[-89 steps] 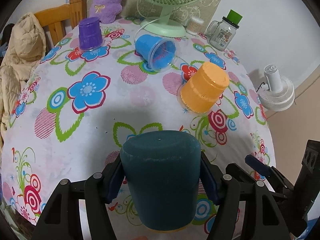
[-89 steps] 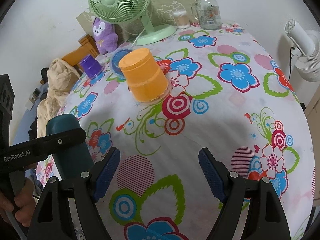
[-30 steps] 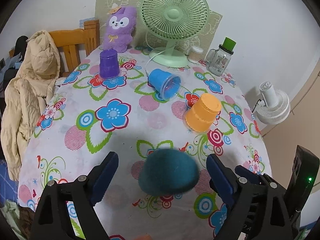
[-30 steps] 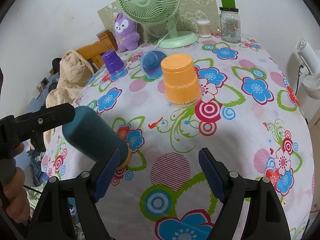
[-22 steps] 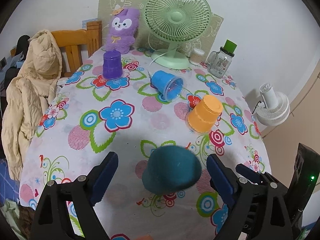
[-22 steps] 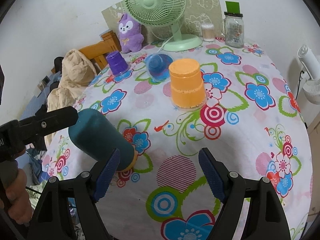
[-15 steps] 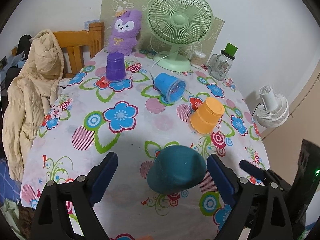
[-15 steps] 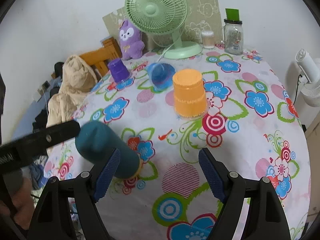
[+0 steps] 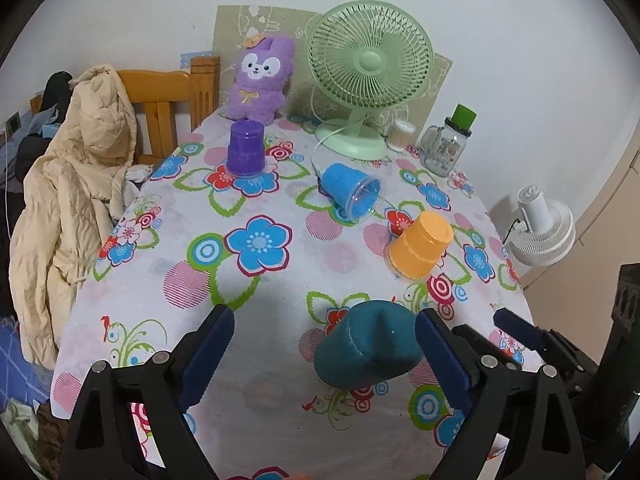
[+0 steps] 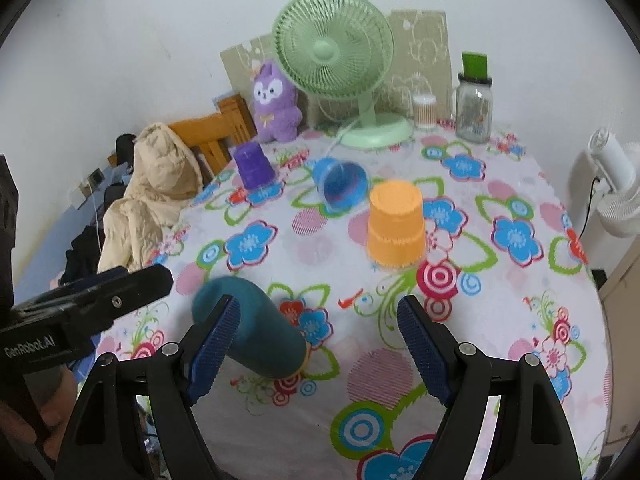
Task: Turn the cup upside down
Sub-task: 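Carry the teal cup with the left gripper and lower it onto the table, then open the left gripper to release the teal cup rim-down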
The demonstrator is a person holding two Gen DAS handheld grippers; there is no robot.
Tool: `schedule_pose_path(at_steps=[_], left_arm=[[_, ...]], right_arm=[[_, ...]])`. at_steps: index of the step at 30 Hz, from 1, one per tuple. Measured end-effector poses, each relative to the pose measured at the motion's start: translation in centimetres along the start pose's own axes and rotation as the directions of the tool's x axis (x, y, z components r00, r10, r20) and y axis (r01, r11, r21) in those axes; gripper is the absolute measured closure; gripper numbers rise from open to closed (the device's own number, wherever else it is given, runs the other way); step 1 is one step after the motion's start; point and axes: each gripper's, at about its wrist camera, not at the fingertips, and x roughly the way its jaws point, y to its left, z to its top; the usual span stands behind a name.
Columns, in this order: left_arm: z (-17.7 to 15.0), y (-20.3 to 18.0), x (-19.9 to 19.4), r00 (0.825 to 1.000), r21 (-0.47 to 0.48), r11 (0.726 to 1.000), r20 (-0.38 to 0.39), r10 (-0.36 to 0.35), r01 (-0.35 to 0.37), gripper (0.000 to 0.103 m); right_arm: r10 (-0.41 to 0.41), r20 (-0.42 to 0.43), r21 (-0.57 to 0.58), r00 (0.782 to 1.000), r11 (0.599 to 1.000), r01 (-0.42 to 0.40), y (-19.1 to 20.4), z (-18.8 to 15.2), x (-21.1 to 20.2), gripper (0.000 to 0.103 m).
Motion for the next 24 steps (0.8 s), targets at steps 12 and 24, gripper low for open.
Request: schedule_pose_path(at_steps=[12,24], left_arm=[[-0.2,2.0,-3.2,0.994,-0.016,1.0,0.111,0.023,-0.021,0.007],[-0.5,3.7,-5.3,0.981,-0.04,0.999,0.189,0.033,-0.026,0.005]], right_arm=[[0.014,0.044,-0.058,0.999,0.998,-0.011,3.2,0.4,-1.1,0.02],[0.009,0.083,-0.089,0.997,0.996,-0.001,4.8,0.6,-2.2,0.016]])
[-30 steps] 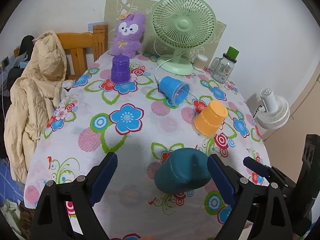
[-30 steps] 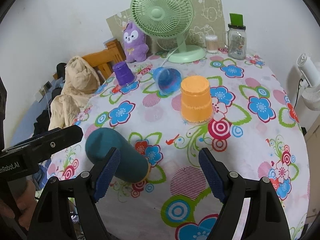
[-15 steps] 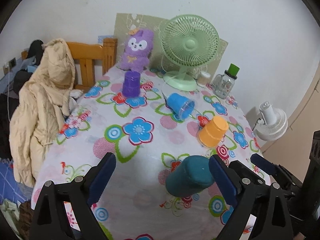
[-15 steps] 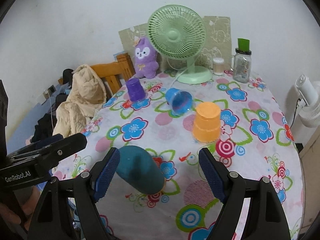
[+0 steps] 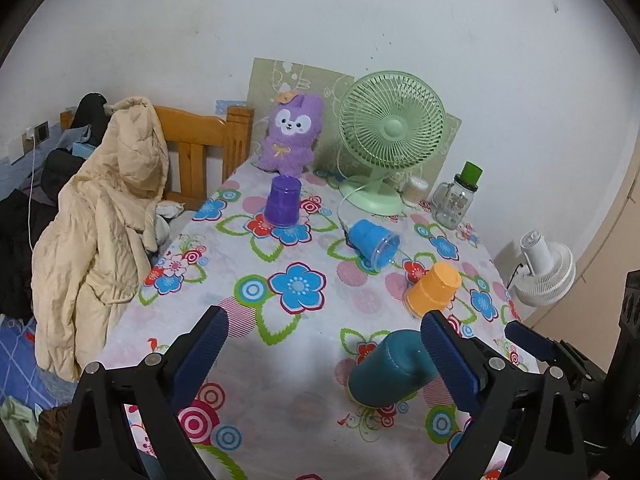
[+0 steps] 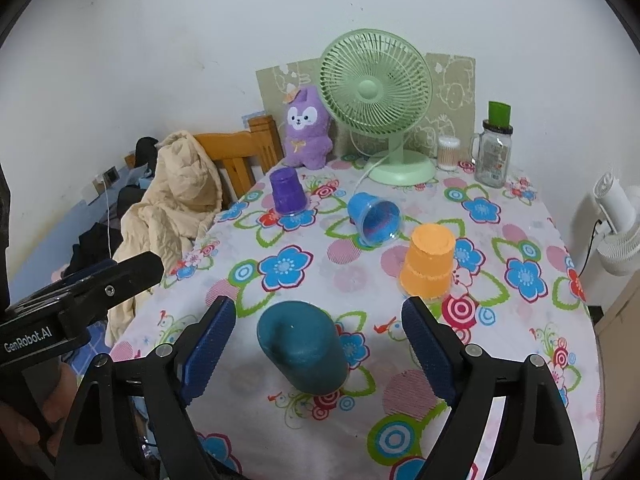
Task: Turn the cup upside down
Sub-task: 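Open the left gripper to release the teal cup rim-down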
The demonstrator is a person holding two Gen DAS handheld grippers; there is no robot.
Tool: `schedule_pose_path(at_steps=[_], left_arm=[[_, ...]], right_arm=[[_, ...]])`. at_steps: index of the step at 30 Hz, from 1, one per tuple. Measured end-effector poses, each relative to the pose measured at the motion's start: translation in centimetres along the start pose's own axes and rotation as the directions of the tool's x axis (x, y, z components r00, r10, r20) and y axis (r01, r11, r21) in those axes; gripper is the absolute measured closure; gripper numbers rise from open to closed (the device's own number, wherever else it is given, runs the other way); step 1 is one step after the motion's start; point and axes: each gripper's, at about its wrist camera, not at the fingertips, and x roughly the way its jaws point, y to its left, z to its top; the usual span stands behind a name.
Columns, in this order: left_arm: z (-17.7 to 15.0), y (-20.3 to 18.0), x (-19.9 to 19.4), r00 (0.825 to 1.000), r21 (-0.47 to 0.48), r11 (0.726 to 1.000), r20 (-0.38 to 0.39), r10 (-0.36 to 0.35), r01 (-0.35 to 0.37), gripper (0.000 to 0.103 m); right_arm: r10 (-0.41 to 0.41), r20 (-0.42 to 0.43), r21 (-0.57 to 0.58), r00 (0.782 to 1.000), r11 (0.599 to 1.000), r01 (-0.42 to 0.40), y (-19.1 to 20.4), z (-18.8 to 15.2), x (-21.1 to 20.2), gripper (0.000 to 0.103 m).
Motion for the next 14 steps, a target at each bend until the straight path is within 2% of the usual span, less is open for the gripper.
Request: schedule_pose_path(at_steps=[14], left_arm=[[-0.03,0.72,-0.48,1.0,0.003,1.0,0.019,-0.002,0.002,0.005]], right_arm=[[-0.001,0.015,-0.005,1.0,1.0,0.001,0.52,0.37,-0.29,0.016]])
